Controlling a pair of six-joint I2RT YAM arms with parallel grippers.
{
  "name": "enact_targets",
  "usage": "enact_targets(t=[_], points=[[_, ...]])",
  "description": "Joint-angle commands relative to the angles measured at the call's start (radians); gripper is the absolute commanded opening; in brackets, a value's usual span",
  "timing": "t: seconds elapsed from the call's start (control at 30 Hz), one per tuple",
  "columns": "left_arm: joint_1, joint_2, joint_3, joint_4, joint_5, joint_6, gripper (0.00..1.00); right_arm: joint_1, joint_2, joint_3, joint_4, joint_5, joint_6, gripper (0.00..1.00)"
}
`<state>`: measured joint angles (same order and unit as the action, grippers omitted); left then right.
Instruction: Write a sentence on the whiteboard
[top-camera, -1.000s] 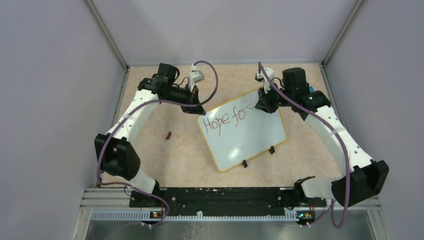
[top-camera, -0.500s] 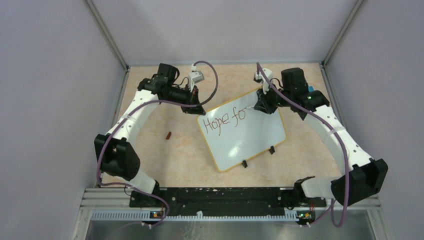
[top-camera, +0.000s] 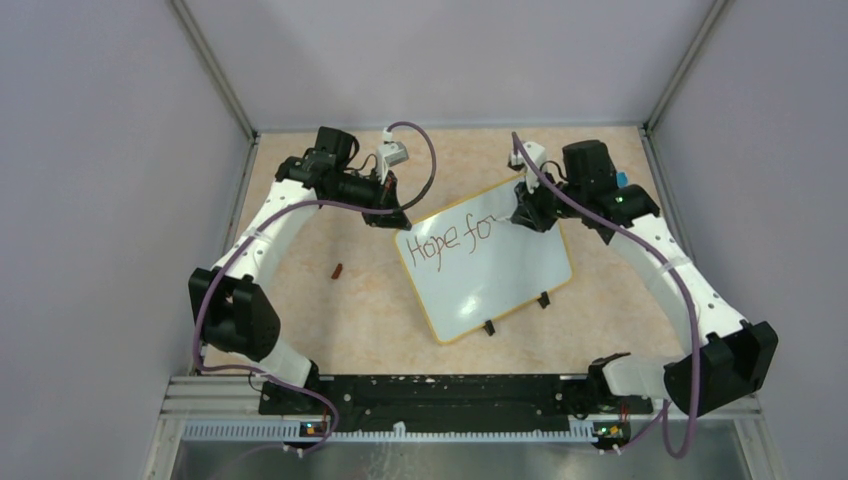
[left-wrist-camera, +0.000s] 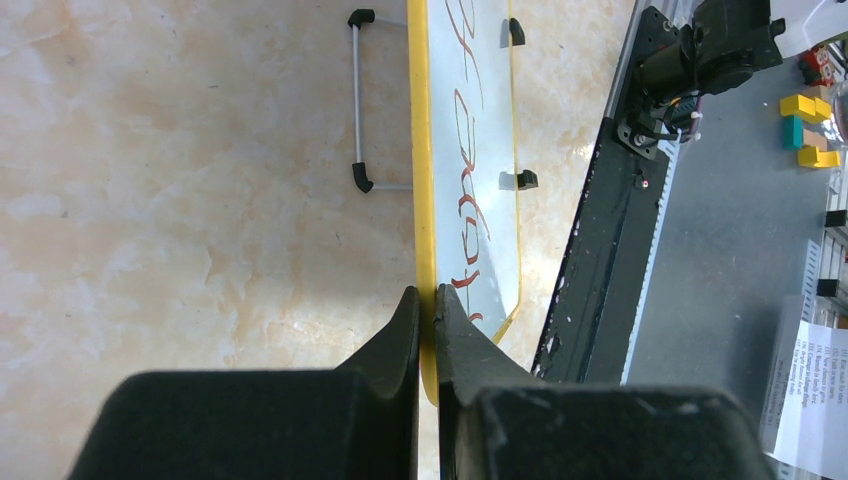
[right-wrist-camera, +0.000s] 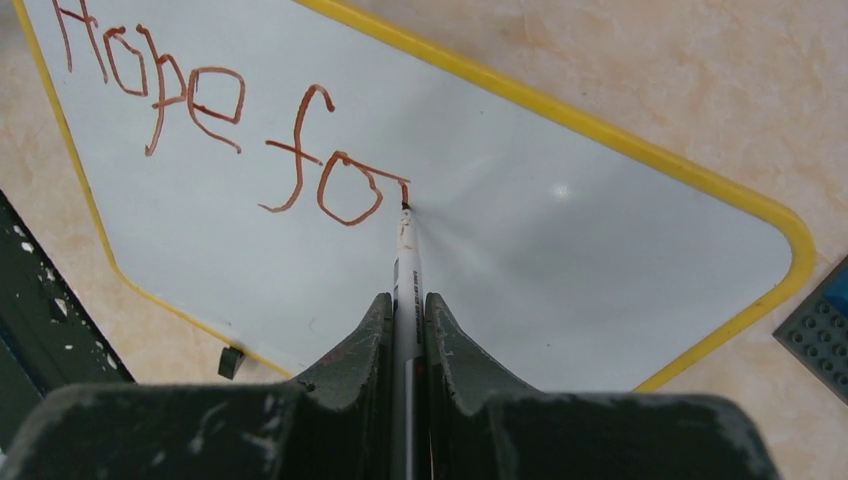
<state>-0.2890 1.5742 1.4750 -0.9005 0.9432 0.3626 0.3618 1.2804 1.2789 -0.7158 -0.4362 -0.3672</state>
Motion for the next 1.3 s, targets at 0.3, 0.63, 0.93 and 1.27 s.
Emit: enact_targets(t=[0.3,0.63,0.93,1.27], points=[[-0.028,-0.006,-0.033,-0.040,-0.004,0.025,0.00,-0.005,-0.061,-0.084,-0.016,0.004,-0.030,0.00],[-0.028,-0.014,-0.037,-0.040,-0.007,0.027,0.00,-0.006,-0.018,-0.007,0.025,0.001,0.007,0.00],[-0.029,-0.016,-0.040,-0.039,-0.008,0.030,0.00,-0.010,0.009,0.037,0.043,0.031,0.020,0.00],[-0.028,-0.013,-0.040,-0.038,-0.011,0.032,0.00,-0.056,0.019,0.073,0.027,0.035,0.010,0.00]])
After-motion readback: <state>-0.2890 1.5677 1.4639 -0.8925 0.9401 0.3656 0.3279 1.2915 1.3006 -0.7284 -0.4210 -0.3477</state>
